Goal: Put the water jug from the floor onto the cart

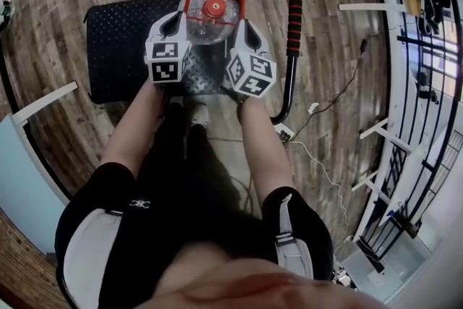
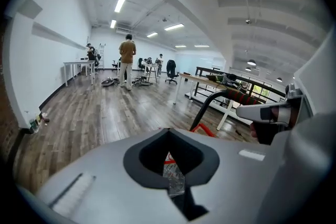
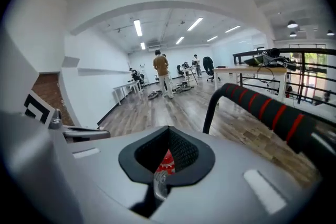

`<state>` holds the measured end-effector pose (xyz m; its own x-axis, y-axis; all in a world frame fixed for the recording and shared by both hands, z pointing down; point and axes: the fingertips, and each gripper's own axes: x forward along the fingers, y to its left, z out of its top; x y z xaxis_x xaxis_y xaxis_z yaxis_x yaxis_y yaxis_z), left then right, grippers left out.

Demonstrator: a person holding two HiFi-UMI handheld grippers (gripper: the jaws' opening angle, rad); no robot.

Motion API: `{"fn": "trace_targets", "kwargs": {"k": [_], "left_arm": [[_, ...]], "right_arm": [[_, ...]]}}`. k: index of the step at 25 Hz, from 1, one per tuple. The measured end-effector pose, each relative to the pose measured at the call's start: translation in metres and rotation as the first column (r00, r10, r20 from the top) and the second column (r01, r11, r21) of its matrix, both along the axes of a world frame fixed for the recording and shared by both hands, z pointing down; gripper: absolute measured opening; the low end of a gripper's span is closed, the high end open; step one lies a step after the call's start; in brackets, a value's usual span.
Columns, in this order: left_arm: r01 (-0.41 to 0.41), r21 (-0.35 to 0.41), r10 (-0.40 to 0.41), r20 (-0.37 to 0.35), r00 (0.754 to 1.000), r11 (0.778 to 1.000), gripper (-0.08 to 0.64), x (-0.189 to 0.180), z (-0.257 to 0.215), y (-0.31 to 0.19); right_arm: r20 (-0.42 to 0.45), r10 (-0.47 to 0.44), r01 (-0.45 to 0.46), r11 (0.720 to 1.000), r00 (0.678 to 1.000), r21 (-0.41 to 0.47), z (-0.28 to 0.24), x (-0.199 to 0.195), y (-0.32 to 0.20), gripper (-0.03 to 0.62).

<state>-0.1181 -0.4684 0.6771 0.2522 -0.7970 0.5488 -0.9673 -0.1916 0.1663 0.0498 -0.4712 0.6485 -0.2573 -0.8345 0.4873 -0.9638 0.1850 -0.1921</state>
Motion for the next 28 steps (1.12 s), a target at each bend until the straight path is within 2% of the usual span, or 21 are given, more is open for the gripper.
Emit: {"fn": "trace_targets", "kwargs": {"k": [7, 13, 17, 20, 23, 25, 28], "left_arm": [[0.023, 0.032, -0.024, 0.023, 0.999, 0.999, 0.000, 0.008, -0.074, 0.044], [0.012, 0.148, -0.023, 0.077, 0.997, 0.989, 0.000, 0.022, -0.163, 0.068], [0.003, 0.200, -0.018, 0.075, 0.997, 0.980, 0.000, 0.030, -0.216, 0.081], [-0.002, 0.215, -0.014, 0.071, 0.997, 0.977, 0.000, 0.029, -0.233, 0.086], [-0.011, 0.236, -0.011, 0.090, 0.996, 0.972, 0.000, 0.026, -0.245, 0.088], [-0.014, 0.249, -0.013, 0.105, 0.994, 0.968, 0.000, 0.027, -0.258, 0.094], [-0.012, 0.253, -0.015, 0.106, 0.994, 0.967, 0.000, 0.026, -0.266, 0.101]], "right_arm": [[0.052, -0.054, 0.049, 0.994, 0.997, 0.098, -0.077, 0.001, 0.041, 0.012], [0.107, -0.075, 0.053, 0.980, 0.991, 0.193, -0.151, -0.001, 0.061, 0.012], [0.126, -0.087, 0.052, 0.963, 0.988, 0.263, -0.202, 0.002, 0.072, 0.012], [0.130, -0.097, 0.053, 0.949, 0.987, 0.310, -0.233, -0.001, 0.078, 0.012], [0.088, -0.105, 0.068, 0.933, 0.991, 0.352, -0.255, -0.008, 0.083, 0.012], [0.061, -0.119, 0.088, 0.926, 0.991, 0.368, -0.264, -0.015, 0.088, 0.012], [0.075, -0.139, 0.102, 0.924, 0.987, 0.369, -0.270, -0.023, 0.098, 0.012]]}}
